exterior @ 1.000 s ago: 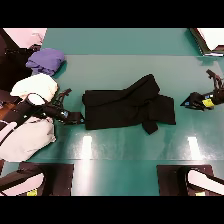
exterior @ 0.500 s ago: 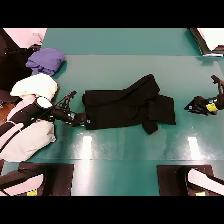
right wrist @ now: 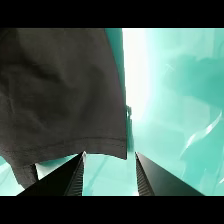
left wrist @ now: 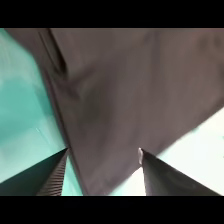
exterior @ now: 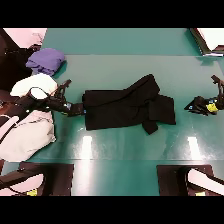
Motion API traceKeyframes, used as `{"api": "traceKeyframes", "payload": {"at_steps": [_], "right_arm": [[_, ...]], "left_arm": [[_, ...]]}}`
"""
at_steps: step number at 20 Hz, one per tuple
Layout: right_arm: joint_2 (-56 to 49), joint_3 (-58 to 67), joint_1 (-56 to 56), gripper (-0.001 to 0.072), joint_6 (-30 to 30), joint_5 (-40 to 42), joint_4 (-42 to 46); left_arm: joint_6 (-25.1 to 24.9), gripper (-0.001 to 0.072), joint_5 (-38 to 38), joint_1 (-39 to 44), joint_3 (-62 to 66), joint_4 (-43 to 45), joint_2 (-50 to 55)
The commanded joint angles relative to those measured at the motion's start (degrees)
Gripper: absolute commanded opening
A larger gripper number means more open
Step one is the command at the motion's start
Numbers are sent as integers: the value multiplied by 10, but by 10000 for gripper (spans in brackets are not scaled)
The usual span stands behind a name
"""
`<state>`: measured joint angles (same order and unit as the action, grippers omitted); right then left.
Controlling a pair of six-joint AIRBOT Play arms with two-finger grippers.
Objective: Fold the shirts.
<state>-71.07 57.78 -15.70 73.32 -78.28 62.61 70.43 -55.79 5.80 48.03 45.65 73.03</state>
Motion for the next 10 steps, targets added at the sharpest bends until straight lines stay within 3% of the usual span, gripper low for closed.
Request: {"api": "traceKeyframes", "payload": {"at_steps": [1, 3, 10], "right_arm": [[0, 0, 0, 369, -3, 1, 0], [0, 0, 0, 369, -3, 1, 0], [0, 0, 0, 369, -3, 3, 0]], "left_arm": [[1, 547, 63, -13, 42, 7, 1], [0, 547, 103, -11, 47, -6, 7], [-66, 546, 83, 3, 70, -118, 108]]}}
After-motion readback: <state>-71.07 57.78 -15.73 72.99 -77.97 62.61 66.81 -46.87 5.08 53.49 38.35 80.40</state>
